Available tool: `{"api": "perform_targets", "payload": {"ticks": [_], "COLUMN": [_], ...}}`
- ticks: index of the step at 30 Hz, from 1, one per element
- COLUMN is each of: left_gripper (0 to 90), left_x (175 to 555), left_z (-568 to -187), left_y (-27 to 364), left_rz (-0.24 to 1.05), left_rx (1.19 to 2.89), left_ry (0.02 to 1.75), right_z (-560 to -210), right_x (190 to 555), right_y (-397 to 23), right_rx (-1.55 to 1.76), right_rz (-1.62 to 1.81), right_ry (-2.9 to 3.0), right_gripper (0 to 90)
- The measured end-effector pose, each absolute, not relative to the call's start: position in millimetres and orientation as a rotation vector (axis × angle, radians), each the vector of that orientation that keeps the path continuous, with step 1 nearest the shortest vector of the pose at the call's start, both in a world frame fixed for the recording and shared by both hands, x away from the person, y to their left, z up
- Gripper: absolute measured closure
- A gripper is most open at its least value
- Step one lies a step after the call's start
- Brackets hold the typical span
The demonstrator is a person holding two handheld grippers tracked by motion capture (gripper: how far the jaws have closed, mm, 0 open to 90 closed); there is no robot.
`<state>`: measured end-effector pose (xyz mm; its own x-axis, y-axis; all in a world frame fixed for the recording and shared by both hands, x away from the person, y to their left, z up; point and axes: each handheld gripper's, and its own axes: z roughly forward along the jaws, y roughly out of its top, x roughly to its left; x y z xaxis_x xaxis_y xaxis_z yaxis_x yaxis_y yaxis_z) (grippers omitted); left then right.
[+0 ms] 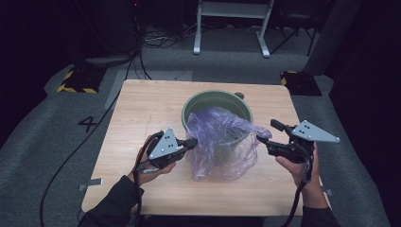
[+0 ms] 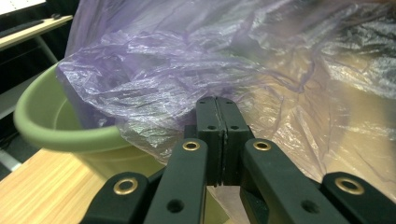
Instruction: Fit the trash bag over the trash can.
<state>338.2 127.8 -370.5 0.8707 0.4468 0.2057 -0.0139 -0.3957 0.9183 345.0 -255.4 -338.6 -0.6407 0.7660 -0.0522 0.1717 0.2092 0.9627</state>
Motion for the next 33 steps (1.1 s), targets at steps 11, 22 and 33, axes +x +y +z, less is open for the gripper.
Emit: {"api": "perform_targets", "payload": {"ticks": [11, 22, 33], "left_gripper": [41.1, 20.4, 16.7], "left_x": [332, 294, 302], "left_z": [-368, -330, -320], "left_y": [142, 120, 87], "left_rz": [0.461, 0.433, 0.616], "left_rx": [1.873, 1.830, 1.925], "left_ry": [0.358, 0.292, 0.428], "right_z": [-338, -331, -332], "right_x": [354, 347, 346], "right_y": [-249, -244, -244], "right_rx": [0.765, 0.735, 0.695], "right_rz": [1.446, 1.400, 1.432], "right_ry": [1.938, 1.928, 1.929], "right_gripper": [89.0, 88.9, 83.7]}}
